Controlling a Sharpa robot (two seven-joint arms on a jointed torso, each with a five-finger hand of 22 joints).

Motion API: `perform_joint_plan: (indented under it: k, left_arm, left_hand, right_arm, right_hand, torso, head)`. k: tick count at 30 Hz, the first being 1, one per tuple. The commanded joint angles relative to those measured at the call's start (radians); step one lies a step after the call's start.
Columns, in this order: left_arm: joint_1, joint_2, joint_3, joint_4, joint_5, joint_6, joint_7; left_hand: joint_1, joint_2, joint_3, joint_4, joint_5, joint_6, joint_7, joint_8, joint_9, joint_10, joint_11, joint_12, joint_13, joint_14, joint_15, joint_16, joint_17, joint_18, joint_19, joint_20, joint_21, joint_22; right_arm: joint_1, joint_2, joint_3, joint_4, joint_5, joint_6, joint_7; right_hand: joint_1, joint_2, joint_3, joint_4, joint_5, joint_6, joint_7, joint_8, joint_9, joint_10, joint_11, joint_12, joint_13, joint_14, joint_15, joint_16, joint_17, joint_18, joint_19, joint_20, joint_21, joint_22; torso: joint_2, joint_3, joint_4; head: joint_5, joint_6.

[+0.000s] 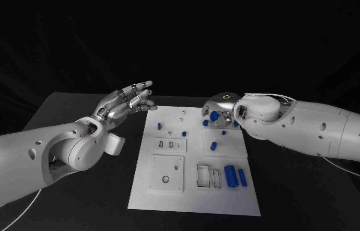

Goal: Assemble the parts on the task board

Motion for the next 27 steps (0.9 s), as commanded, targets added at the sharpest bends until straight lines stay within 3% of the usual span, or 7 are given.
perform_joint_plan:
  k: [1, 6, 10, 20, 27]
  left_arm:
    - [0.002, 0.001, 0.001, 0.001, -0.005, 0.021, 0.005]
    - [0.002, 0.000, 0.001, 0.000, -0.005, 0.022, 0.002]
    - [0.002, -0.001, 0.001, 0.000, -0.005, 0.023, -0.004]
    - [0.002, 0.001, 0.000, -0.003, -0.006, 0.030, -0.014]
    - [0.002, 0.001, 0.000, -0.004, -0.007, 0.033, -0.017]
  left_hand:
    - [0.010, 0.002, 0.008, 0.000, 0.004, 0.003, 0.000, 0.005, 0.002, -0.003, -0.002, 0.004, -0.001, -0.003, 0.001, -0.005, -0.002, -0.005, -0.008, 0.000, -0.004, -0.001]
    - [0.010, 0.002, 0.008, 0.000, 0.005, 0.005, 0.000, 0.006, 0.002, -0.003, -0.002, 0.004, -0.001, -0.003, 0.001, -0.005, -0.002, -0.004, -0.009, 0.001, -0.004, -0.002]
    - [0.012, 0.001, 0.009, -0.001, 0.006, 0.012, 0.004, 0.012, 0.003, -0.003, -0.003, 0.004, -0.002, -0.002, 0.002, -0.006, -0.004, -0.004, -0.010, 0.002, -0.006, -0.002]
    - [0.014, 0.000, 0.011, 0.000, 0.007, 0.032, 0.018, 0.026, 0.004, -0.003, -0.010, 0.007, -0.004, 0.000, 0.002, -0.008, -0.008, -0.001, -0.012, 0.005, -0.009, -0.004]
    - [0.016, 0.000, 0.012, -0.001, 0.009, 0.041, 0.024, 0.032, 0.005, -0.002, -0.013, 0.008, -0.005, 0.000, 0.002, -0.008, -0.010, 0.000, -0.013, 0.006, -0.011, -0.005]
  right_arm:
    - [-0.003, 0.004, 0.000, -0.004, 0.003, -0.009, 0.025]
    - [-0.005, 0.007, 0.000, -0.007, 0.003, -0.012, 0.029]
    - [-0.007, 0.008, 0.000, -0.009, 0.003, -0.017, 0.033]
    - [-0.009, 0.011, 0.000, -0.016, 0.003, -0.012, 0.029]
    - [-0.013, 0.013, 0.000, -0.019, 0.000, -0.012, 0.025]
  right_hand:
    - [0.011, -0.001, 0.020, -0.005, 0.040, 0.004, -0.006, -0.008, 0.004, 0.007, -0.006, 0.005, 0.008, -0.009, 0.001, -0.004, -0.003, 0.007, -0.009, -0.002, -0.005, 0.000]
    - [0.014, -0.005, 0.042, -0.013, 0.062, 0.008, -0.012, -0.010, 0.011, 0.015, -0.003, 0.009, 0.017, -0.013, 0.001, -0.007, -0.009, 0.008, -0.012, -0.002, -0.008, 0.000]
    - [0.013, -0.009, 0.054, -0.019, 0.049, -0.014, -0.039, -0.021, 0.018, 0.019, 0.007, 0.012, 0.026, -0.019, 0.008, -0.013, -0.017, 0.009, -0.017, -0.003, -0.013, -0.001]
    - [0.012, -0.011, 0.070, -0.027, 0.017, -0.017, -0.078, -0.020, 0.042, 0.024, 0.012, 0.021, 0.046, -0.024, 0.012, -0.020, -0.030, 0.010, -0.019, -0.004, -0.018, 0.002]
    - [-0.003, -0.011, 0.067, -0.020, -0.027, -0.009, -0.082, -0.014, 0.060, 0.026, 0.011, 0.027, 0.058, -0.019, 0.012, -0.020, -0.030, 0.010, -0.015, -0.004, -0.019, 0.006]
  torso:
    - [0.000, -0.0002, -0.0007]
    - [0.000, 0.0000, -0.0012]
    - [0.000, 0.0004, -0.0017]
    - [0.000, 0.0016, -0.0031]
    - [0.001, 0.0014, -0.0035]
  head:
    - [0.000, -0.003]
    - [0.000, -0.005]
    - [0.000, -0.004]
    - [0.001, 0.001]
    - [0.001, 0.001]
